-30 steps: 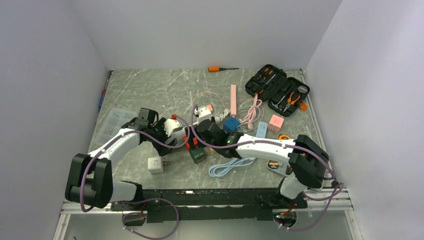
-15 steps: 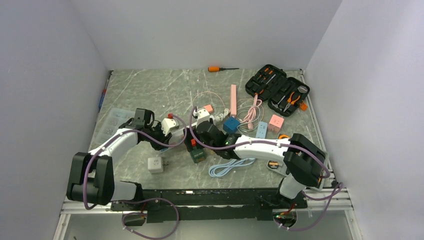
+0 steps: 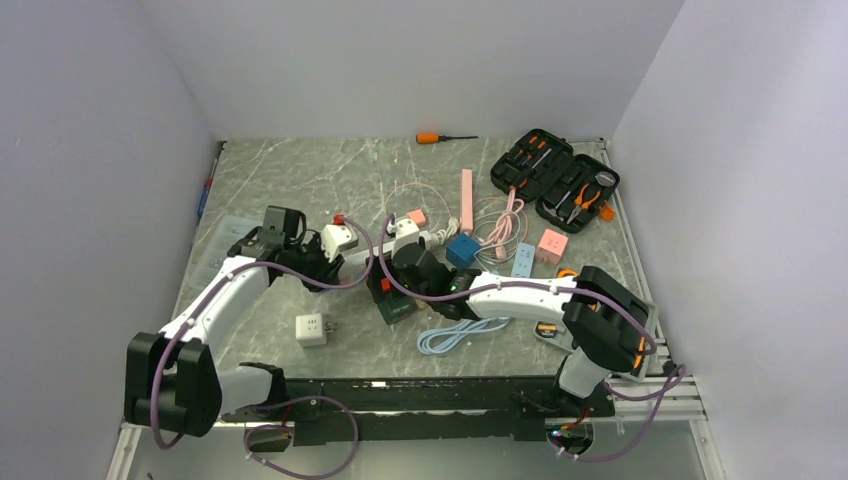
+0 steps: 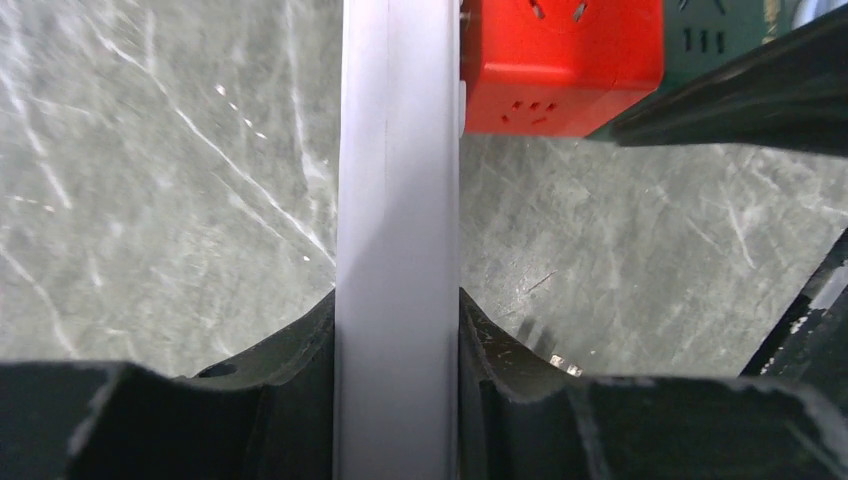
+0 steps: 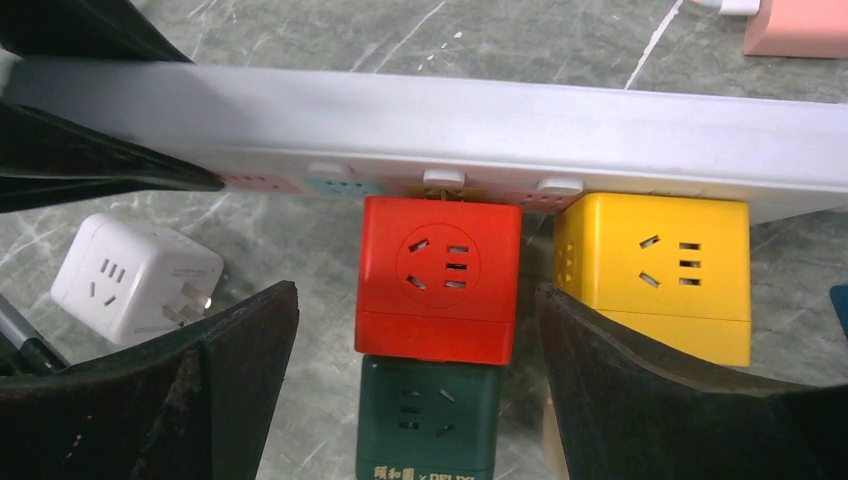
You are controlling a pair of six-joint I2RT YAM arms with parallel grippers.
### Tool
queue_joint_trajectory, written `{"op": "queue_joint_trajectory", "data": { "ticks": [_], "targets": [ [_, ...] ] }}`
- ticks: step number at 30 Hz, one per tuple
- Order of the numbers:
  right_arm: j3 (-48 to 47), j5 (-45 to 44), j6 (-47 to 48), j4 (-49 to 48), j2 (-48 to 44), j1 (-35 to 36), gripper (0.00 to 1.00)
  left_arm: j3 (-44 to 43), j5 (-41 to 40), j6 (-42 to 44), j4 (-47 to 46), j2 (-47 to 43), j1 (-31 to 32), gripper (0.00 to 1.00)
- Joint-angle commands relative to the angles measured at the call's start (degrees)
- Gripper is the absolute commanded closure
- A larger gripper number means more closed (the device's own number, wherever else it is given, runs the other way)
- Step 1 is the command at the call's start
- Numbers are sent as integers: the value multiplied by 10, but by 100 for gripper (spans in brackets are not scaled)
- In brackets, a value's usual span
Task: Pull the plug off the socket
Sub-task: Remove the plug from the socket.
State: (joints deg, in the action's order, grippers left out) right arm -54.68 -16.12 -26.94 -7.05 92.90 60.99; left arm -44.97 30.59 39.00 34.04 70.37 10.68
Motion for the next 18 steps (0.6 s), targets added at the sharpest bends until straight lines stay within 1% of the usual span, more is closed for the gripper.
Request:
{"op": "queue_joint_trajectory", "data": {
  "ticks": [1, 8, 14, 18],
  "targets": [
    [-20, -2, 16, -31, 13, -1, 10, -43, 48, -25, 19, -50, 9, 100],
    [-16, 6, 15, -58, 29, -5, 10, -32, 39, -29, 23, -62, 15, 100],
    [-17, 49, 3, -91, 46, -22, 11, -27, 31, -35, 22, -67, 19, 100],
    [-35, 67, 6, -92, 69, -24, 13, -29, 30, -40, 19, -66, 19, 100]
  ]
}}
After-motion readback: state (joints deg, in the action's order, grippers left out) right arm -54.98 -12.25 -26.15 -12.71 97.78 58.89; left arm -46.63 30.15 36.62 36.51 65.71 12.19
